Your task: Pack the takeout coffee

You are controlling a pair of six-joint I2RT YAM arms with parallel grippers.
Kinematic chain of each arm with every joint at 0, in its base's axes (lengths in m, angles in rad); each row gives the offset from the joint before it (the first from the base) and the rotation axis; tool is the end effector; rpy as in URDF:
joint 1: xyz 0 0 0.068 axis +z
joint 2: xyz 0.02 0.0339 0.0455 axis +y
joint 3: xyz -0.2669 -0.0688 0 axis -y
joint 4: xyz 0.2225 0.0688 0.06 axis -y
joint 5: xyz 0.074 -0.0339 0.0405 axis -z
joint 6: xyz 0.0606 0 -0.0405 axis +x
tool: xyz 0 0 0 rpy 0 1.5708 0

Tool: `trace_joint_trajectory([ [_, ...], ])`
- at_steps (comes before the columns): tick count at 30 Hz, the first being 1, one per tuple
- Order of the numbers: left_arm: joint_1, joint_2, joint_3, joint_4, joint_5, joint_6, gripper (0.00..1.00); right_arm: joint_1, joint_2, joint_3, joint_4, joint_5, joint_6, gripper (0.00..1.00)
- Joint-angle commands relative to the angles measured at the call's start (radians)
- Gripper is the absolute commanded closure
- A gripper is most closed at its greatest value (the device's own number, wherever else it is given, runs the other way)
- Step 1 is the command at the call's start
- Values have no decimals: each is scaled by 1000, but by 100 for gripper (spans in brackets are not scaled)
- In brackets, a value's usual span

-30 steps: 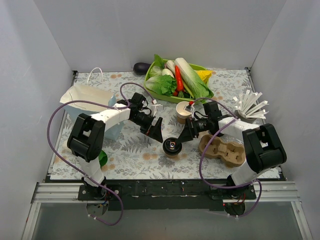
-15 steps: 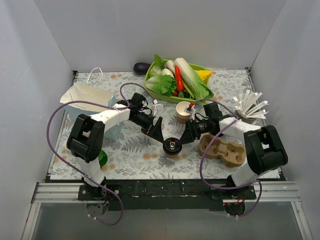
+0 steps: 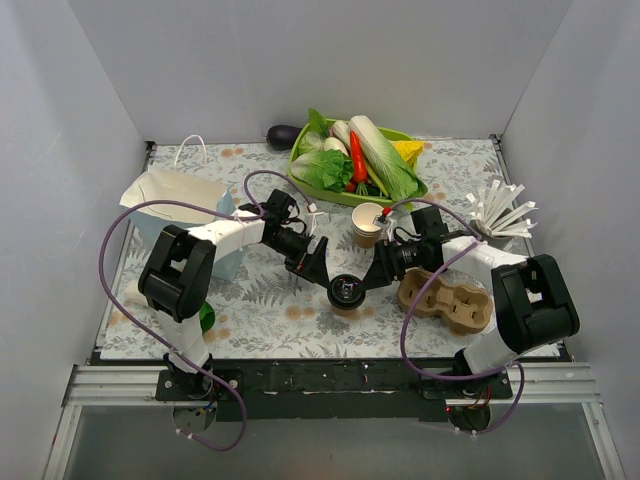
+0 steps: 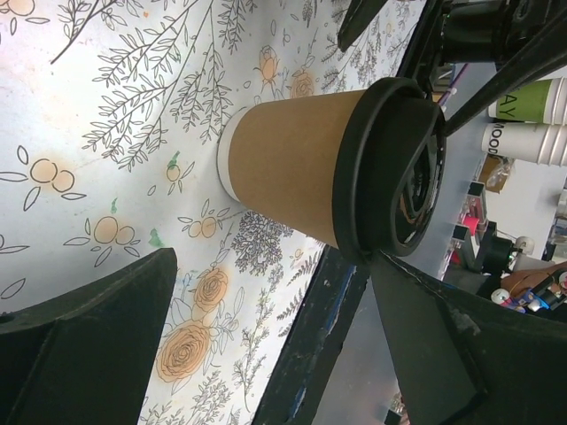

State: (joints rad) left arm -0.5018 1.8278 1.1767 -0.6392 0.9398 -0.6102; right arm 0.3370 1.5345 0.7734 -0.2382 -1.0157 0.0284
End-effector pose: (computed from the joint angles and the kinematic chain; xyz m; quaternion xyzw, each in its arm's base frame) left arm 0.2672 -0.2024 0.1790 -0.0154 -0.8850 0.4466 0.1308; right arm 0.2379 0.1379 0.1811 -0.2643 0.8073 0.5036 0.1574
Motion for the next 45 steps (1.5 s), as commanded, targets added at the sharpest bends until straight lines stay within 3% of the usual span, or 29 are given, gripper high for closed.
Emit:
trace_joint_trajectory([
  [1, -9, 7, 3, 21, -9, -3, 9, -6, -24, -20, -18, 20, -25, 28],
  [14, -15, 68, -5, 50, -39, -29, 11, -4, 32, -51, 8, -24, -53, 24],
  [27, -14, 110, -54, 105, -211, -65, 17, 2, 105, -117, 51, 26, -50, 41],
  [38, -15, 156, -69, 111, -285, -88, 21, 20, 127, -163, 116, 65, -36, 46],
  [43, -15, 21, -71, 163, -165, -42, 14, 22, 58, -47, 13, -9, -119, 38],
  [45, -15, -36, -75, 183, -101, -22, 10, 22, 33, -19, -15, -33, -140, 29],
])
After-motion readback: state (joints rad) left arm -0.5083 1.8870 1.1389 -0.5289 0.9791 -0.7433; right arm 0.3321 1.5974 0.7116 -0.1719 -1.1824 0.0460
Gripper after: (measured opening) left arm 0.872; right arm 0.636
